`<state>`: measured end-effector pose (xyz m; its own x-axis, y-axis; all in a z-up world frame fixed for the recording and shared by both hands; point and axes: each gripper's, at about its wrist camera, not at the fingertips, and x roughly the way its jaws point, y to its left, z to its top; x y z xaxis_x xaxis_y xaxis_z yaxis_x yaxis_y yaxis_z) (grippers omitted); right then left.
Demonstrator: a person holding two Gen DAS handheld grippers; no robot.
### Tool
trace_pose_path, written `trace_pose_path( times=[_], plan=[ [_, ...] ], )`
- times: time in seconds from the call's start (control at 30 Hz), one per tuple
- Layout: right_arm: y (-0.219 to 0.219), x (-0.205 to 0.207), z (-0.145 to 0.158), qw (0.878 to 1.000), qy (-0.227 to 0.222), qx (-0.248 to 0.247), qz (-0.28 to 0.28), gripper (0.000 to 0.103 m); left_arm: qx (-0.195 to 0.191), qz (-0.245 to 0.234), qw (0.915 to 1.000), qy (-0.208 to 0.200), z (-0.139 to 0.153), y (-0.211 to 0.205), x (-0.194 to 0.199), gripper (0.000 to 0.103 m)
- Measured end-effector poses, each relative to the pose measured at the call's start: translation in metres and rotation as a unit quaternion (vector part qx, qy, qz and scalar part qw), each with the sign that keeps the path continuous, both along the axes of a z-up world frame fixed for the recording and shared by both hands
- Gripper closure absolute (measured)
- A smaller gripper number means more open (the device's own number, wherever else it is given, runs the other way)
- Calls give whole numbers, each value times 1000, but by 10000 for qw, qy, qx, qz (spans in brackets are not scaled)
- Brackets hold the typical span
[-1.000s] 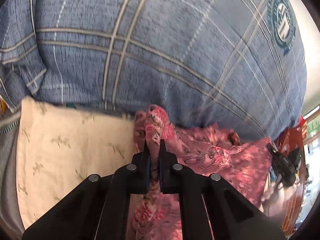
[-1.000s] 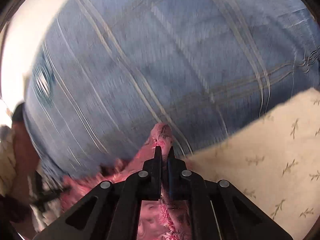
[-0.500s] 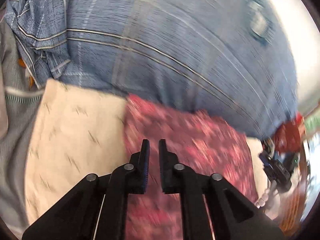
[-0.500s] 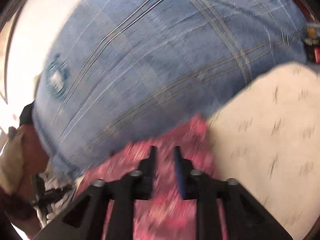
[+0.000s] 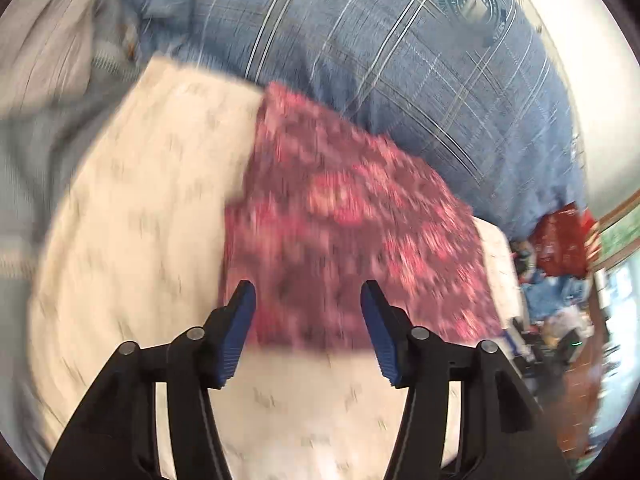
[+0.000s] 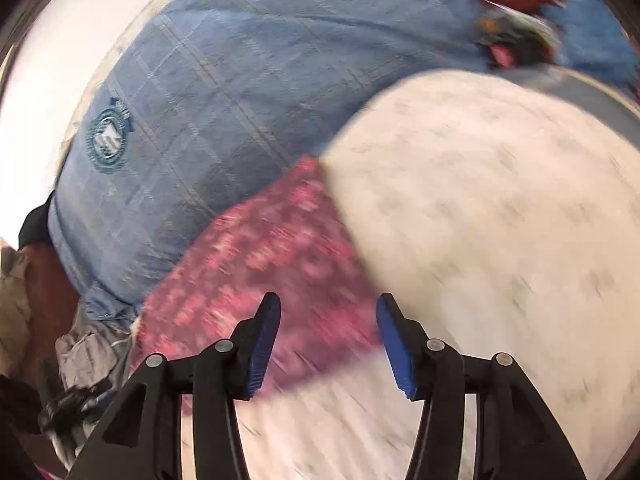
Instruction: Fold small clothes
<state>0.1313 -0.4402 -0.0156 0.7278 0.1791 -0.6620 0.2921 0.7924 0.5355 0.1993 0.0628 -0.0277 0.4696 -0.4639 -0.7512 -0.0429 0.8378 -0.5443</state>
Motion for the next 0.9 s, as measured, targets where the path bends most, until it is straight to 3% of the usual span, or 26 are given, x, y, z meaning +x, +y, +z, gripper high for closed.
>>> trace_pose_path(
  times=[0.1, 0.17, 0.2, 0.27, 0.3, 0.33, 0.37, 0.4, 0.5, 0.57, 0.63, 0.67, 0.73, 0.8, 0.83, 0.87, 0.9],
  plan=[
    [2, -3, -24, 9984, 28, 541, -138, 50, -508, 46, 9980, 370, -24, -3, -15, 50],
    [1, -1, -19, 9977, -246, 603, -166, 50, -562, 49, 9958, 719, -34, -3, -18, 50],
    [2, 7, -21, 9969, -262, 727, -148, 50, -586, 107, 9958, 691, -32, -2, -17, 50],
    [1, 19, -22, 9945, -386, 977, 3, 68, -603, 225, 9957, 670, -25, 1, -9, 50],
    [0, 25, -23, 9939, -355, 1042, 94, 100, -648, 378, 9950, 666, -21, 5, -2, 51],
    [-1, 28, -21, 9939, -352, 1039, 99, 98, -672, 473, 9942, 694, -20, 7, 5, 65],
    [-2, 27, -14, 9927, -532, 1078, 115, 98, -737, 539, 9932, 726, -18, 13, 7, 90],
    [-2, 23, -5, 9914, -769, 1045, 139, 98, -853, 553, 9923, 706, -16, 15, 11, 97],
    [-3, 8, 6, 9900, -1155, 810, 49, 98, -664, 670, 9928, 732, -24, 13, 14, 97],
    [-10, 11, -11, 9934, -798, 827, -51, 98, -557, 680, 9919, 921, -39, 10, 14, 96],
    [-14, 15, -39, 9953, -235, 935, -59, 100, -676, 736, 9917, 814, -41, 12, 10, 96],
    [-15, 10, -43, 9940, -331, 1040, -59, 100, -720, 734, 9913, 818, -39, 14, 9, 96],
    [-13, 0, -33, 9959, -320, 835, -120, 90, -706, 650, 9921, 811, -33, 17, 1, 91],
    [-6, -9, -20, 9982, -272, 501, -168, 90, -577, 536, 9945, 687, -23, 19, -10, 86],
    [-1, -12, -14, 9987, -306, 380, -153, 89, -508, 505, 9958, 569, -16, 19, -16, 75],
    [6, -16, -7, 9990, -378, 234, -105, 89, -396, 488, 9971, 436, -9, 19, -23, 57],
    [14, -17, -3, 9991, -419, 89, -62, 86, -264, 503, 9979, 320, -4, 17, -28, 49]
  ],
)
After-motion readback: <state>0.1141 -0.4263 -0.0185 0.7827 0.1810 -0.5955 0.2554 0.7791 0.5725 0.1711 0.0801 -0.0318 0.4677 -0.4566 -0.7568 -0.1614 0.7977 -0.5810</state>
